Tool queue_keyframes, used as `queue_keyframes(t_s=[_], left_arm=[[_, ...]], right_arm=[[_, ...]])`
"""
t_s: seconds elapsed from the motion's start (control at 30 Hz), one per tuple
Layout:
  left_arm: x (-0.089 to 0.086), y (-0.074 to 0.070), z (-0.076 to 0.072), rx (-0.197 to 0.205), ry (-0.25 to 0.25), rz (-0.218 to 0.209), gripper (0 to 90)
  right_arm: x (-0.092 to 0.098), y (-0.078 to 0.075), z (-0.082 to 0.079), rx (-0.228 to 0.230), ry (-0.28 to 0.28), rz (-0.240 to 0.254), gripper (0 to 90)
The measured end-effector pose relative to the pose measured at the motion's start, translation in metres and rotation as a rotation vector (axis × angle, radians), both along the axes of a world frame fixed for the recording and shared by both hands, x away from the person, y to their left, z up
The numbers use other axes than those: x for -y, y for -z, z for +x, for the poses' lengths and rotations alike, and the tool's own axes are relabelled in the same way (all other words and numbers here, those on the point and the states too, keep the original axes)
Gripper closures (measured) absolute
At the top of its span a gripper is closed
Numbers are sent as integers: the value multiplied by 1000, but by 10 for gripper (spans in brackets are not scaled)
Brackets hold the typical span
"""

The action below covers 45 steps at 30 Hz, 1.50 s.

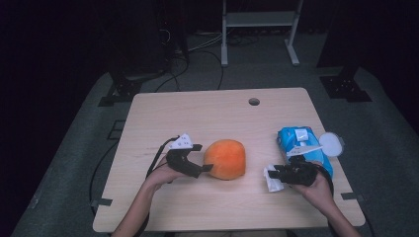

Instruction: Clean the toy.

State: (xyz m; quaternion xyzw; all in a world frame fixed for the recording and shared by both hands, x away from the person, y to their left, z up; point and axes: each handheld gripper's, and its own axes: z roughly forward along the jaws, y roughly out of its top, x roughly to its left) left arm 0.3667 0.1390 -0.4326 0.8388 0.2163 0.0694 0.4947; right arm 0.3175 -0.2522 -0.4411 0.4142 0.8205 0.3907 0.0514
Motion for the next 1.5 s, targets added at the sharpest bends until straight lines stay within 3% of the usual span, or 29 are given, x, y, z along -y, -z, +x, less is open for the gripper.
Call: queue_keyframes(t_s=[0.23, 0.47, 0.77, 1.03, 1.2, 1.5], left_arm=[[-4, 1, -11, 7, 8, 26, 83], [-13, -3, -16, 26, -10, 23, 82], [-30, 1, -24, 30, -47, 31, 83], [-39, 3, -28, 33, -58, 32, 82], [-43, 4, -31, 32, -62, 33, 83], [-49, 3, -35, 40, -71, 32, 82]], right_arm=[[4, -2, -8, 13, -11, 4, 556], [10, -2, -12, 11, -16, 34, 538], [23, -3, -13, 1, -25, 113, 521], [29, -2, -14, 8, -20, 99, 499], [31, -2, -16, -2, -31, 118, 488], [37, -6, -21, 19, -36, 121, 474]])
